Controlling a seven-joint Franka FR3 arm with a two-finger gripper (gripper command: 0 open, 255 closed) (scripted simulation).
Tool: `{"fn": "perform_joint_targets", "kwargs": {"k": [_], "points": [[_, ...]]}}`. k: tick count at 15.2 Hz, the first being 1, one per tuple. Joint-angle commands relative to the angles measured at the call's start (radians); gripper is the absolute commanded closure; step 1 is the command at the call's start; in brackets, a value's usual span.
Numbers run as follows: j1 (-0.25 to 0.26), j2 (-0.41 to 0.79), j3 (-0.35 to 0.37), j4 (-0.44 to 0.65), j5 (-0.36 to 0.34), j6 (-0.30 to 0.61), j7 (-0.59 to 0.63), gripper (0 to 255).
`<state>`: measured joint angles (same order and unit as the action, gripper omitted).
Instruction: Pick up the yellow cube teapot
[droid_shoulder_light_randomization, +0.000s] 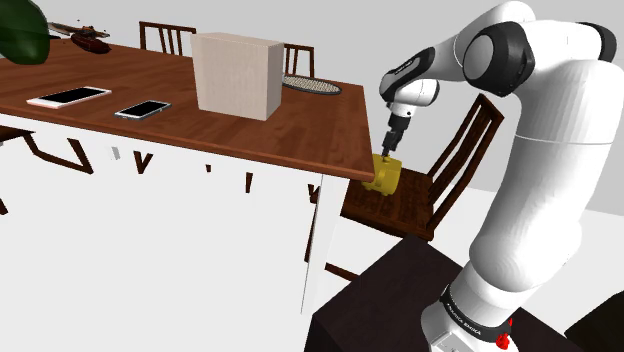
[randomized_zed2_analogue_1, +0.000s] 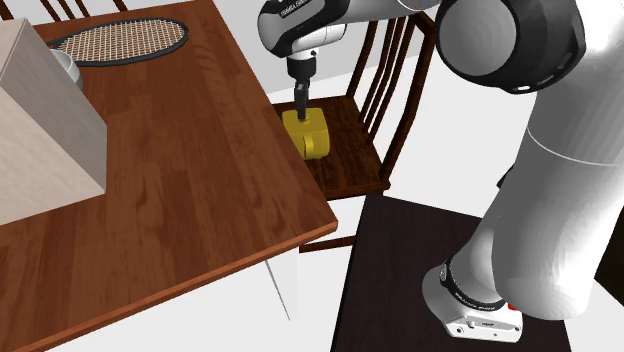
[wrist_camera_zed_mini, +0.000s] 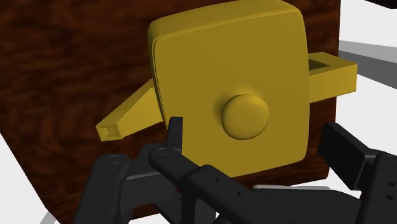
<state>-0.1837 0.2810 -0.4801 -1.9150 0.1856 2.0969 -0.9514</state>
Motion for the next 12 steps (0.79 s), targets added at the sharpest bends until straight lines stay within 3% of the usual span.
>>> {"fn": "perform_joint_targets", "kwargs": {"k": [1,3,4,12], "points": [[-0.002,0.015,0.004,-0.017,0.011,0.030,-0.006,0],[-0.002,0.015,0.004,-0.017,0.011,0.030,-0.006,0],[-0.001,0.014,0.004,-0.018,0.010,0.030,-0.006,255],[-0.002,0.015,0.004,-0.016,0.010,0.030,-0.006,255]]}}
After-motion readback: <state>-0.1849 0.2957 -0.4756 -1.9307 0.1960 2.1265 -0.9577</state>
